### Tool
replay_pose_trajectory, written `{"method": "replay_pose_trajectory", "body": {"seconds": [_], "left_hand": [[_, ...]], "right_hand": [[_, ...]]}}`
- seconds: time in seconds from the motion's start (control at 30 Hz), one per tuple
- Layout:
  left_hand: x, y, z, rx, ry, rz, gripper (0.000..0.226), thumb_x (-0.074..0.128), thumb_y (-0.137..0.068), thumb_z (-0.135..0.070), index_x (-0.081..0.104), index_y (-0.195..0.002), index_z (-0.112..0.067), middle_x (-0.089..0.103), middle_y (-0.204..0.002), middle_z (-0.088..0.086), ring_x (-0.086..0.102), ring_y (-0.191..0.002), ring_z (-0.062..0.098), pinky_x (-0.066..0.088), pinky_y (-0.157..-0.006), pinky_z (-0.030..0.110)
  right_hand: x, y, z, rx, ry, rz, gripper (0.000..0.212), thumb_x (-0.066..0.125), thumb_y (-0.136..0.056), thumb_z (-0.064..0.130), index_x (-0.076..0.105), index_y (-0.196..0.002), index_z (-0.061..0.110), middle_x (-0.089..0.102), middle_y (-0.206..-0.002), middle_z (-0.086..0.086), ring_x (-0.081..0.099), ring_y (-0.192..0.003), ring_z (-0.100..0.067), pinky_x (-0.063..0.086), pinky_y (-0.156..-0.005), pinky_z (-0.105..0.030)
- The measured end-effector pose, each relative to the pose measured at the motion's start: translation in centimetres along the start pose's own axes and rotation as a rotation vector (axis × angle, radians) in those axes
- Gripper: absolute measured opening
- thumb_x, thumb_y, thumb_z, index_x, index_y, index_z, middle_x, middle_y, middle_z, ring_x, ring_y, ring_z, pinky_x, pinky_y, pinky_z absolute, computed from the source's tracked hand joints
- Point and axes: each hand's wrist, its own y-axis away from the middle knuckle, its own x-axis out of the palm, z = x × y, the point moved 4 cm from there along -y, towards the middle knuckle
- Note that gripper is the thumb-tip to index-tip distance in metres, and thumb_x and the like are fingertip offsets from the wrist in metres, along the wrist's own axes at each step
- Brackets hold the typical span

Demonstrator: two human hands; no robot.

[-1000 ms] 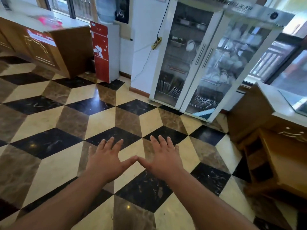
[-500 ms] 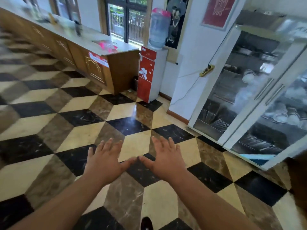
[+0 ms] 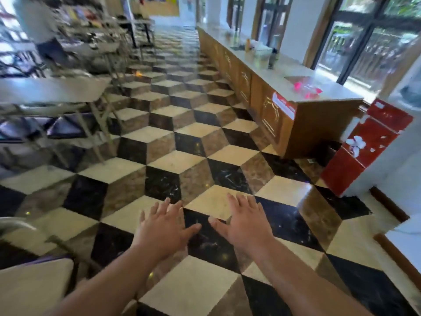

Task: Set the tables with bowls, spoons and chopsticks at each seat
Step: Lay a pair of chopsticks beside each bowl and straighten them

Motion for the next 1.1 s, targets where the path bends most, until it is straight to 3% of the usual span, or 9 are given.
{"method": "replay_pose_trajectory", "body": {"seconds": [0.1, 0.2, 0.33, 0.57, 0.9, 1.1], "left_hand": [[-0.7, -3.0, 4.1, -0.186, 0.076, -0.048, 0.122, -0.007, -0.066, -0.107, 0.010, -0.169, -0.044, 0.008, -0.181, -0.005, 0.005, -0.167, 0.028, 0.004, -0.130, 0.065], [-0.7, -6.8, 8.9, -0.335, 0.123, -0.043, 0.120, 0.006, -0.066, -0.110, 0.012, -0.168, -0.047, 0.009, -0.181, -0.008, 0.005, -0.167, 0.027, 0.002, -0.131, 0.065], [-0.3, -12.5, 15.5, -0.418, 0.195, -0.079, 0.128, 0.004, -0.060, -0.113, 0.014, -0.168, -0.046, 0.011, -0.181, -0.008, 0.005, -0.167, 0.025, 0.004, -0.131, 0.063], [-2.7, -22.9, 26.2, -0.483, 0.262, -0.100, 0.129, 0.000, -0.059, -0.111, 0.017, -0.168, -0.045, 0.012, -0.181, -0.007, 0.004, -0.167, 0.024, 0.006, -0.133, 0.062], [-9.3, -35.9, 39.5, -0.572, 0.263, -0.126, 0.118, 0.011, -0.072, -0.108, 0.016, -0.170, -0.042, 0.010, -0.181, -0.005, 0.002, -0.167, 0.023, 0.005, -0.134, 0.059], [-11.4, -43.0, 48.8, -0.772, 0.244, -0.136, 0.117, 0.009, -0.073, -0.105, 0.016, -0.170, -0.041, 0.012, -0.181, -0.004, 0.004, -0.167, 0.024, 0.009, -0.134, 0.058]], "right_hand": [[-0.9, -6.6, 3.6, -0.109, 0.026, 0.038, 0.116, -0.002, -0.073, 0.105, 0.008, -0.167, 0.038, 0.017, -0.181, -0.003, 0.011, -0.166, -0.036, 0.011, -0.132, -0.061], [-0.6, -12.8, 8.1, -0.221, 0.027, 0.088, 0.107, 0.009, -0.082, 0.100, 0.008, -0.169, 0.038, 0.015, -0.181, -0.002, 0.007, -0.167, -0.035, 0.009, -0.133, -0.060], [0.3, -20.8, 13.8, -0.329, 0.094, 0.157, 0.101, 0.019, -0.088, 0.095, 0.007, -0.170, 0.038, 0.009, -0.182, -0.002, 0.002, -0.168, -0.034, 0.006, -0.133, -0.059], [0.0, -35.1, 23.6, -0.406, 0.207, 0.186, 0.106, 0.010, -0.085, 0.095, 0.007, -0.171, 0.032, 0.011, -0.182, -0.007, 0.003, -0.167, -0.036, 0.008, -0.134, -0.060], [0.8, -54.6, 33.9, -0.472, 0.168, 0.231, 0.106, 0.006, -0.086, 0.095, 0.014, -0.170, 0.033, 0.016, -0.181, -0.007, 0.008, -0.167, -0.037, 0.011, -0.134, -0.060], [2.3, -69.1, 44.0, -0.665, 0.114, 0.228, 0.109, 0.005, -0.085, 0.097, 0.020, -0.171, 0.031, 0.023, -0.179, -0.005, 0.013, -0.166, -0.034, 0.014, -0.133, -0.059]]}}
